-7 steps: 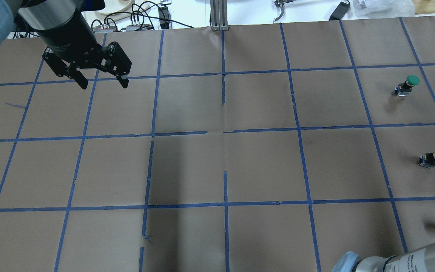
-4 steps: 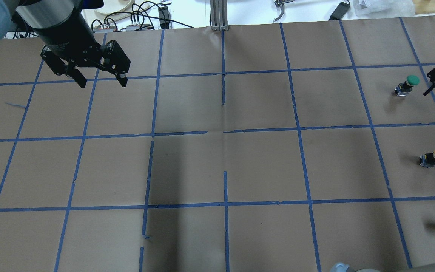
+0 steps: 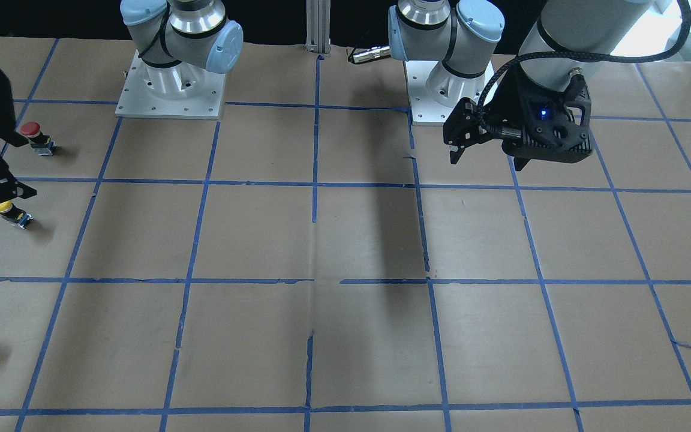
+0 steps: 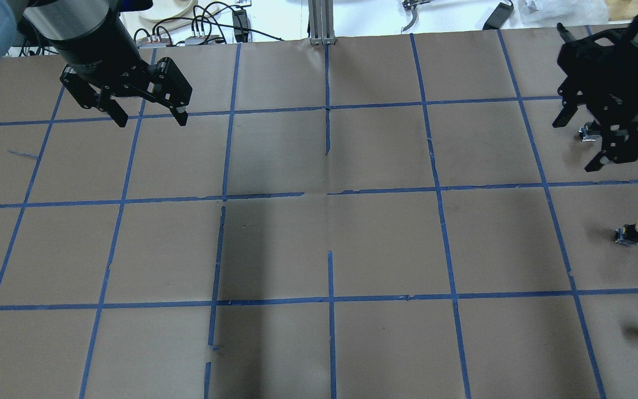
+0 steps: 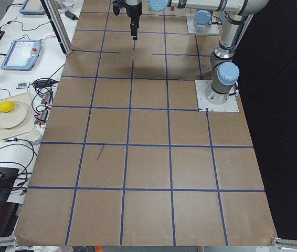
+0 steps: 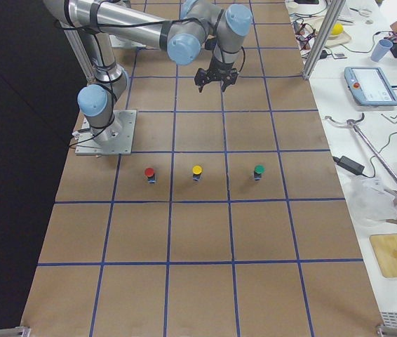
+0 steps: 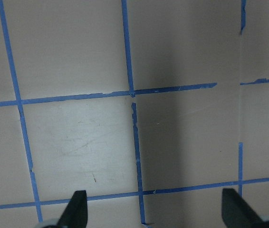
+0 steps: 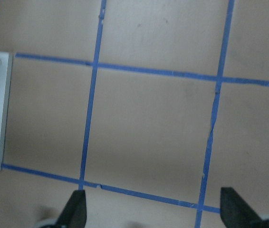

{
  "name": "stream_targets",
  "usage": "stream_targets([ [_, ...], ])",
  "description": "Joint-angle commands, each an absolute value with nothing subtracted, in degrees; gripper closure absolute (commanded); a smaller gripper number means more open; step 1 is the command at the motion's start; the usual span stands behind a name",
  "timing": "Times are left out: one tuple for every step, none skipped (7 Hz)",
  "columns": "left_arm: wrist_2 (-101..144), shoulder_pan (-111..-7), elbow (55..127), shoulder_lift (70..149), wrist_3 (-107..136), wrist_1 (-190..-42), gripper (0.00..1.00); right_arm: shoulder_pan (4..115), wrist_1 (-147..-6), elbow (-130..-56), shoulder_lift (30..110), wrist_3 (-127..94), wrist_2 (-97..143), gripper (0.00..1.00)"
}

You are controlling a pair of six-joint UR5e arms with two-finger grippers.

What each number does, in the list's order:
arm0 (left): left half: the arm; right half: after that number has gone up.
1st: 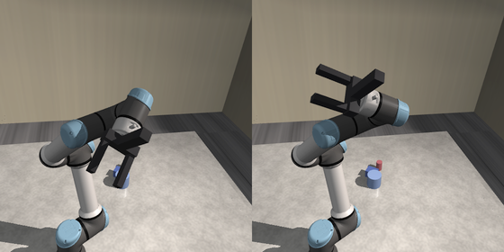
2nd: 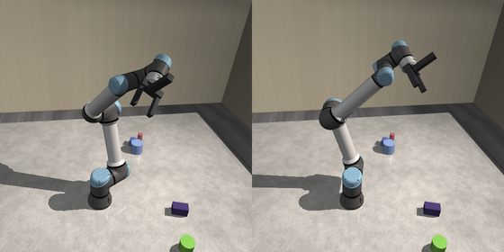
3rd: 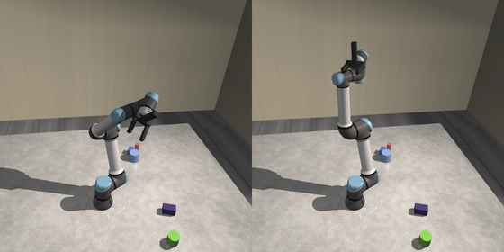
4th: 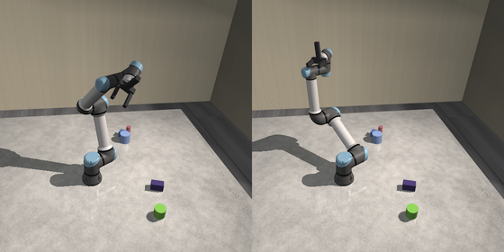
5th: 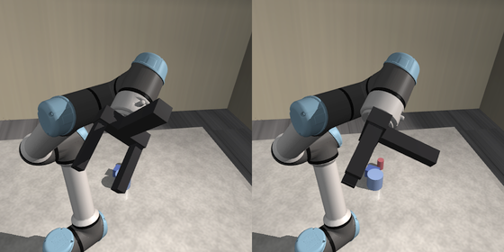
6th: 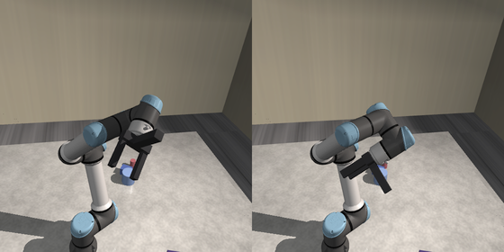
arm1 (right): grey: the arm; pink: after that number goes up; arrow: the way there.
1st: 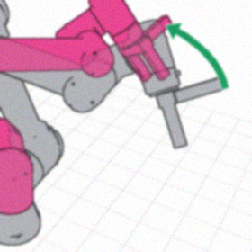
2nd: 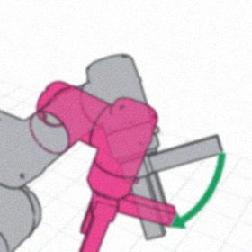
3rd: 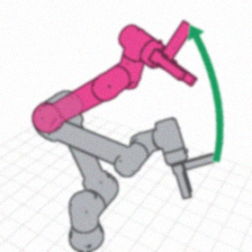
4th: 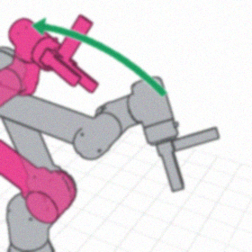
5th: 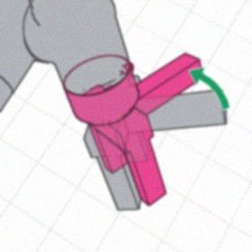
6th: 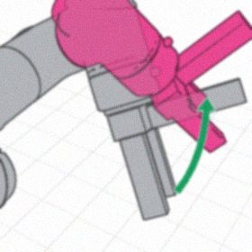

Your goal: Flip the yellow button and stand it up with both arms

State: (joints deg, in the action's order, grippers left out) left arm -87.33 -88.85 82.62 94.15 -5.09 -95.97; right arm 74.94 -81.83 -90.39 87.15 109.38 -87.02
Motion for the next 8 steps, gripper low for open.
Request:
stream_targets([
  [-87.28, -88.94, 82.53, 93.96, -5.18, -95.98, 0.00, 84.52, -81.83, -87.56, 87.45, 80.64, -81.24, 0.00],
  [-87.71, -88.95, 82.44, 93.96, -6.23, -95.98, 0.00, 87.51, -81.83, -85.62, 87.45, 65.89, -80.86, 0.00],
  [-87.98, -89.21, 81.83, 94.39, -7.37, -95.89, 0.00, 89.80, -81.74, -83.78, 87.45, 55.30, -81.12, 0.00],
  [-87.89, -89.12, 81.30, 94.39, -7.21, -96.06, 0.00, 90.35, -81.65, -82.19, 87.71, 43.88, -81.82, 0.00],
  [-87.72, -89.12, 81.30, 94.31, -6.77, -96.06, 0.00, 90.44, -81.65, -80.70, 87.98, 31.68, -82.35, 0.00],
  [-87.63, -89.21, 81.30, 94.13, -6.59, -96.06, 0.00, 90.53, -81.65, -79.90, 88.24, 23.81, -86.97, 0.00],
  [-87.71, -89.21, 81.30, 94.04, -6.68, -95.89, 0.00, 90.53, -81.65, -79.81, 88.76, 16.77, -88.14, 0.00],
  [-87.63, -89.21, 81.30, 94.04, -6.59, -95.89, 0.00, 90.53, -81.65, -79.80, 89.20, 8.52, -88.15, 0.00],
])
